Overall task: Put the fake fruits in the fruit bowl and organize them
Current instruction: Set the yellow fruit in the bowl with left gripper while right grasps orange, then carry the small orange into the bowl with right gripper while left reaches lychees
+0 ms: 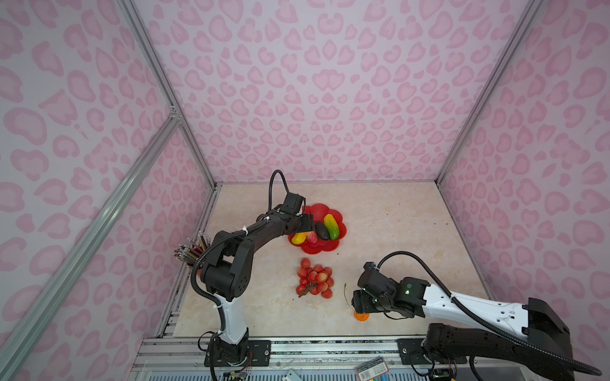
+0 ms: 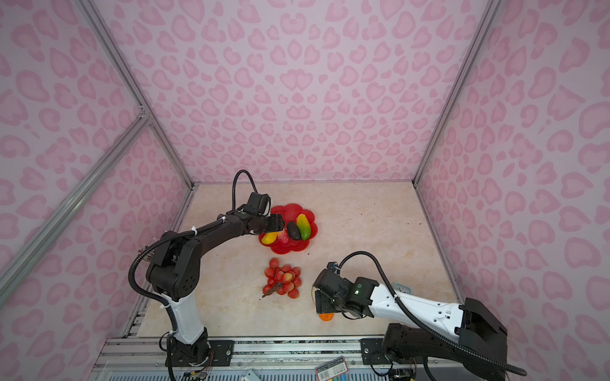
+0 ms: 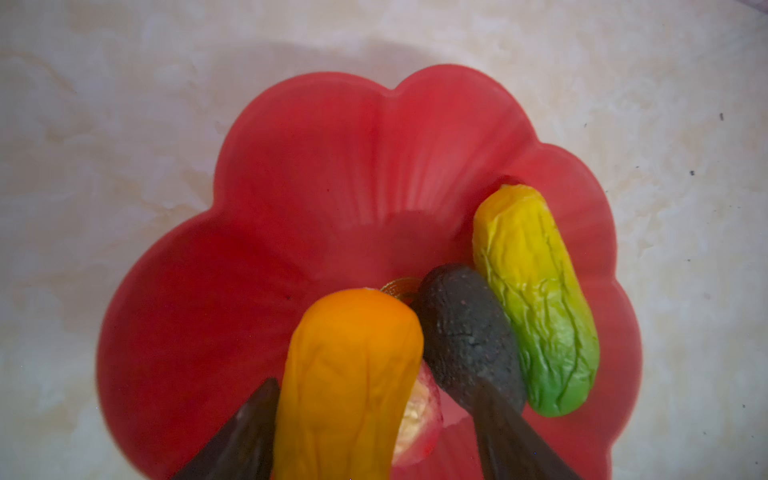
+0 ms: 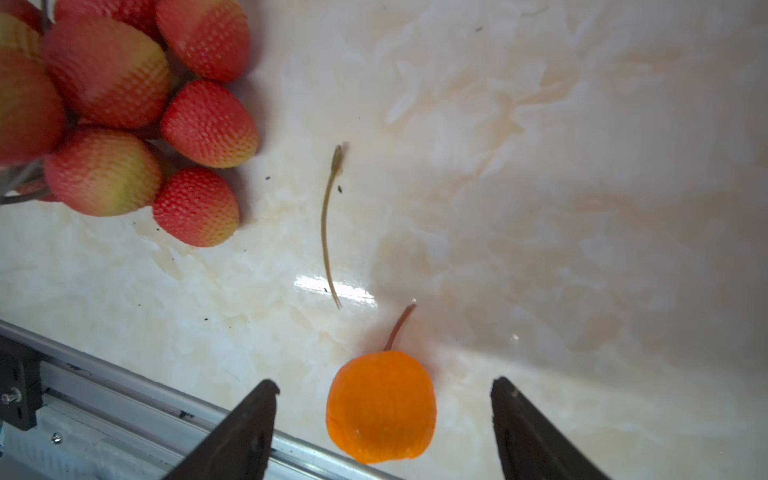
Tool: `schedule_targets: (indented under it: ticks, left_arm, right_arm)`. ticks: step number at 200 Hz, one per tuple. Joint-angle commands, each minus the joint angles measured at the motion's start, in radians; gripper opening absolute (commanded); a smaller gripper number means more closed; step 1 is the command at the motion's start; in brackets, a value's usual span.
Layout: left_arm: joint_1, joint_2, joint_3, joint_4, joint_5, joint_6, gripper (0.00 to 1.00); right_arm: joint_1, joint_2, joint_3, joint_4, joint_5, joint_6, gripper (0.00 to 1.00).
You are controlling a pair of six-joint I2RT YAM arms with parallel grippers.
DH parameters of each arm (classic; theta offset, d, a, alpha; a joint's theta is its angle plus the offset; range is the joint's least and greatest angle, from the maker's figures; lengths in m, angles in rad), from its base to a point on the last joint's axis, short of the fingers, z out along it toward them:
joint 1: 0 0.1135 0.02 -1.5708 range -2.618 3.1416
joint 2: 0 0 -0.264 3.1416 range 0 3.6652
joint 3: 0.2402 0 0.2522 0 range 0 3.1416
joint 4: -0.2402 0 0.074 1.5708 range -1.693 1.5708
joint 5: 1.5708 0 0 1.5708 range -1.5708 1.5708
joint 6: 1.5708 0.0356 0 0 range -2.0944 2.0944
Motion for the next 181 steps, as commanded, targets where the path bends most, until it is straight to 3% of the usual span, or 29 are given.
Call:
schedule_targets:
  ticks: [1, 37, 52, 79, 111, 132, 150, 181]
  left_arm:
    - [0.0, -0.102, 0.003, 0.046, 0.008, -0.013, 0.78]
    - [0.001, -0.302, -0.053, 0.127, -0.043, -0.028, 0.85]
    - [0.004, -0.403, -0.104, 0.165, -0.094, -0.031, 0.87]
    - [0.012, -0.584, -0.231, 0.188, -0.176, -0.034, 0.88]
    - [0.018, -0.798, -0.437, 0.158, -0.207, -0.054, 0.88]
    - [0.018, -0.936, -0.575, 0.114, -0.169, -0.089, 0.89]
    - [0.019, -1.042, -0.666, 0.059, -0.097, -0.112, 0.88]
    - [0.017, -1.175, -0.774, -0.045, 0.036, -0.147, 0.86]
  right_arm:
    - [0.018, 0.032, -0.03, 0.056, -0.027, 0.064, 0.81]
    - [0.04, 0.084, -0.044, 0.13, -0.039, 0.08, 0.73]
    - [0.041, 0.094, -0.063, 0.163, -0.039, 0.092, 0.65]
    - [0.039, 0.117, -0.068, 0.188, -0.033, 0.091, 0.39]
    - [0.01, 0.111, 0.035, 0.097, 0.067, 0.026, 0.33]
    - [-0.08, 0.114, 0.16, 0.053, 0.141, -0.091, 0.31]
    - [-0.153, 0.146, 0.24, 0.165, 0.186, -0.188, 0.31]
    - [-0.229, 0.347, 0.48, 0.244, 0.157, -0.306, 0.31]
